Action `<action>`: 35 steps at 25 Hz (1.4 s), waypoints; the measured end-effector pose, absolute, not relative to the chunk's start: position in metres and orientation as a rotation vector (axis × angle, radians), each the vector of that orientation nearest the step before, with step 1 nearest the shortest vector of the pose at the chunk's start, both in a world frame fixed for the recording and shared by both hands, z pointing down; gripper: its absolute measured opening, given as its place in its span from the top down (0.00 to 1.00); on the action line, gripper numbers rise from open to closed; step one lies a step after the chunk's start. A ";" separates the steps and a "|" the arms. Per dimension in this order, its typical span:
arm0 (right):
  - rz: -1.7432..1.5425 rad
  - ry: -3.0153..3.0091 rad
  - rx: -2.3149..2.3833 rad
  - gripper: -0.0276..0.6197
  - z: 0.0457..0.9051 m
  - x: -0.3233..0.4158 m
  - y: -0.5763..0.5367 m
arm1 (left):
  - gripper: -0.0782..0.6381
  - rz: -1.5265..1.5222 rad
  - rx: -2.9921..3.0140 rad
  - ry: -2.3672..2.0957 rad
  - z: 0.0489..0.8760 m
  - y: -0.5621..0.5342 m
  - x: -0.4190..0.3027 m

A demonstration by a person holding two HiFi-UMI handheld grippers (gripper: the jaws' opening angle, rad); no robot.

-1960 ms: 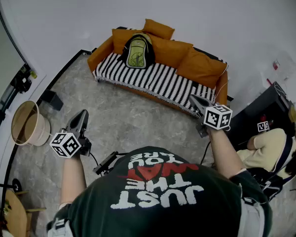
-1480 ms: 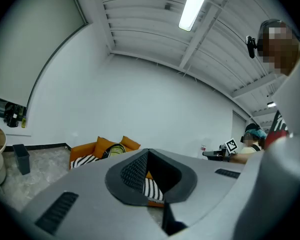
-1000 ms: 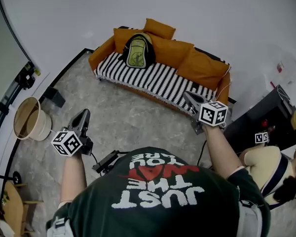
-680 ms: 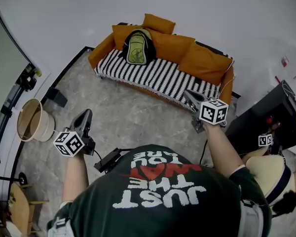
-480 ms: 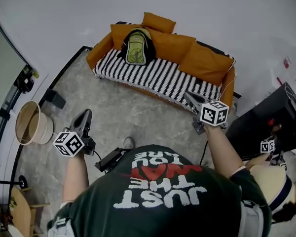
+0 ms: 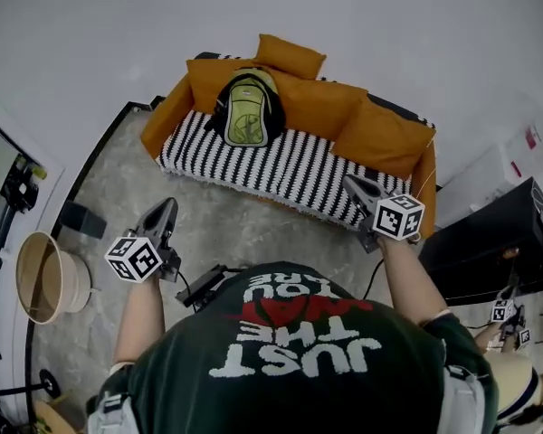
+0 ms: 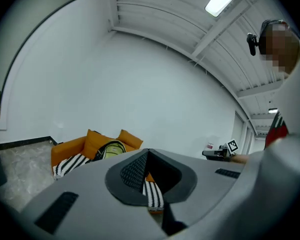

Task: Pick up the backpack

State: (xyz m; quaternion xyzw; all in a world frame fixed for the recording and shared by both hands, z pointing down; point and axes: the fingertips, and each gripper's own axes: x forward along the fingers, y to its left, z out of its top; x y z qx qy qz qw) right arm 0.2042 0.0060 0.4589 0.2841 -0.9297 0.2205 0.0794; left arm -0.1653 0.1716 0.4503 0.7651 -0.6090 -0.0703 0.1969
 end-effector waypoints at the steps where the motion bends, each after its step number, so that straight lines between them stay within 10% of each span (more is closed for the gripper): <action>1: 0.667 -2.781 0.865 0.91 0.456 0.193 -0.008 | 0.88 -0.183 2.155 -1.691 0.449 0.153 -0.179; 35: 0.641 -2.705 0.513 0.91 0.552 0.016 -0.472 | 0.88 0.025 1.924 -1.797 0.530 -0.265 -0.295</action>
